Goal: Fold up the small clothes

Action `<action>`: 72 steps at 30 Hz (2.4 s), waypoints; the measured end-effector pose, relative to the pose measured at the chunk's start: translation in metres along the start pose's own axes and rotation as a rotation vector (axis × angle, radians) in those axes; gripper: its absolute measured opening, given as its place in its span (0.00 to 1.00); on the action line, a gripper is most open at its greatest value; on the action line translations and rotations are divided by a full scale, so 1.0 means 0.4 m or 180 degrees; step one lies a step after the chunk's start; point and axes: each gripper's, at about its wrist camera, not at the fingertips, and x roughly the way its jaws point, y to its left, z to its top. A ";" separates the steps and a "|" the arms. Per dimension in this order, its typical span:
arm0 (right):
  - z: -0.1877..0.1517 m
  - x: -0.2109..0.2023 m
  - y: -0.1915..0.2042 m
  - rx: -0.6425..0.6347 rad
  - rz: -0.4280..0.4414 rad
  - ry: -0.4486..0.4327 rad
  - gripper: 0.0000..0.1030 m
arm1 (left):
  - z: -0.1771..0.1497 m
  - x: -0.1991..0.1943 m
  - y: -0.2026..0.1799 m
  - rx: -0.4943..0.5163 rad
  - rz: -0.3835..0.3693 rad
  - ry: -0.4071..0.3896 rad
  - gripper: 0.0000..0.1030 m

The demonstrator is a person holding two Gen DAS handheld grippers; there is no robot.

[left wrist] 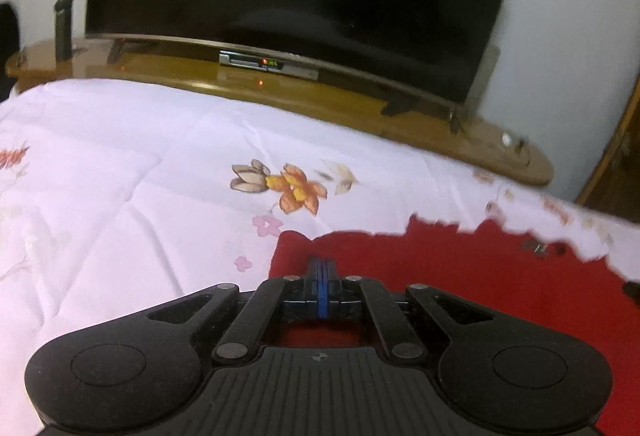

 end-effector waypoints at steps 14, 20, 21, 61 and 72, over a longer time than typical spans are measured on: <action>0.039 0.021 0.249 -0.0688 0.0943 0.0110 0.30 | -0.036 0.072 -0.341 0.1179 -0.0957 0.0379 0.01; 0.019 0.044 0.112 -0.0477 0.0237 0.0123 0.36 | -0.014 0.066 -0.150 0.0713 -0.0539 0.0209 0.01; 0.011 0.042 0.066 -0.0316 0.0259 0.0165 0.35 | -0.004 0.075 -0.119 0.0565 -0.0616 0.0248 0.01; -0.150 -0.164 0.339 -0.0747 0.1031 0.0415 0.34 | -0.222 -0.144 -0.336 0.1254 -0.0813 0.0394 0.02; -0.189 -0.238 0.120 -0.0638 0.0486 0.0439 0.33 | -0.229 -0.252 -0.126 0.0923 -0.0530 0.0248 0.01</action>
